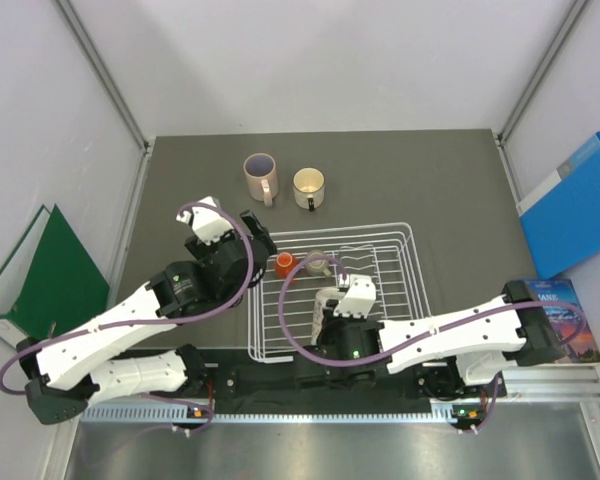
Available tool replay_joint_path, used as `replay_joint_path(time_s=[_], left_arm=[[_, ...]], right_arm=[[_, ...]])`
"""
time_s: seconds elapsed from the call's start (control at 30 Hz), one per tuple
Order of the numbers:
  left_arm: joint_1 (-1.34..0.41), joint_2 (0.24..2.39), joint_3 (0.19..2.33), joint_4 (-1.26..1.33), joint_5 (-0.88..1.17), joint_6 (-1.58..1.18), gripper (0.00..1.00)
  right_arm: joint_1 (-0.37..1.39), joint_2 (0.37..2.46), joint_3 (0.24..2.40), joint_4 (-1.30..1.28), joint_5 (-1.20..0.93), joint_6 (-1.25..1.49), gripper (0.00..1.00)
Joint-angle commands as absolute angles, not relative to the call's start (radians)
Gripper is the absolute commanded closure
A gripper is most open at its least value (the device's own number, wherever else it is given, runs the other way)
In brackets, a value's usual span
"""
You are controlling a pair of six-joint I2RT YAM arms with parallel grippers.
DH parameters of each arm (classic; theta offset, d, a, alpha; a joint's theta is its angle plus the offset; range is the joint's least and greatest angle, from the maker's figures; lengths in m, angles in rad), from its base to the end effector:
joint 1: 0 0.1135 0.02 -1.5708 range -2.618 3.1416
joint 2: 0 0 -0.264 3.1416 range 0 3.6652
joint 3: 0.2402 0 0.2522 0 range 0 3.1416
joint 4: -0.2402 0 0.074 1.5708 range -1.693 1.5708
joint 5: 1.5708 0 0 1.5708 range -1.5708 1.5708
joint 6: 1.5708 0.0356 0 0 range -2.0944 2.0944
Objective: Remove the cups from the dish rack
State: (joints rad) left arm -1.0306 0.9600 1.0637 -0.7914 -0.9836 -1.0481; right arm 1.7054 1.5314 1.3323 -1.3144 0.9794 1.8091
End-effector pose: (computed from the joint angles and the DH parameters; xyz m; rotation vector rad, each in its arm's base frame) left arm 0.1172 -0.1378 0.3553 -0.4923 1.8751 -0.2556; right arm -0.0065 0.2685 0.2940 0.1458 2.1693 0.2760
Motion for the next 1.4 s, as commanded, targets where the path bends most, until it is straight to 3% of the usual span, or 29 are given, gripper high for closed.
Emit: replay_joint_path(time_s=[0.0, 0.4, 0.6, 0.73, 1.03, 1.13, 1.17, 1.2, 1.37], left_arm=[[-1.028, 0.969, 1.058, -0.741, -0.974, -1.045, 0.01], [-1.028, 0.954, 1.045, -0.640, -0.901, -1.016, 0.02], [-1.028, 0.910, 1.006, -0.524, -0.767, -1.008, 0.02], [-1.026, 0.868, 0.974, -0.415, -0.625, -1.000, 0.01], [-1.028, 0.844, 0.902, -0.174, -0.362, -1.123, 0.02], [-1.028, 0.815, 0.830, -0.025, -0.327, -1.207, 0.15], [-1.028, 0.812, 0.810, -0.009, -0.313, -1.225, 0.26], [-1.028, 0.810, 0.805, 0.018, -0.313, -1.238, 0.29], [-1.028, 0.789, 0.813, -0.029, -0.301, -1.298, 0.30]], right_arm=[[1.704, 1.447, 1.347, -1.364, 1.133, 1.824, 1.00], [1.672, 1.224, 1.319, -1.286, 1.223, 1.712, 1.00], [1.628, 0.991, 1.146, -0.955, 1.227, 1.488, 1.00], [1.559, 0.824, 1.025, -0.597, 1.177, 1.254, 1.00], [1.379, 0.830, 1.005, -0.258, 0.968, 0.907, 1.00], [1.322, 0.857, 1.012, -0.200, 0.907, 0.867, 1.00], [1.303, 0.862, 1.011, -0.187, 0.896, 0.852, 1.00], [1.293, 0.868, 1.014, -0.172, 0.878, 0.844, 1.00], [1.220, 0.899, 1.025, -0.112, 0.838, 0.801, 1.00]])
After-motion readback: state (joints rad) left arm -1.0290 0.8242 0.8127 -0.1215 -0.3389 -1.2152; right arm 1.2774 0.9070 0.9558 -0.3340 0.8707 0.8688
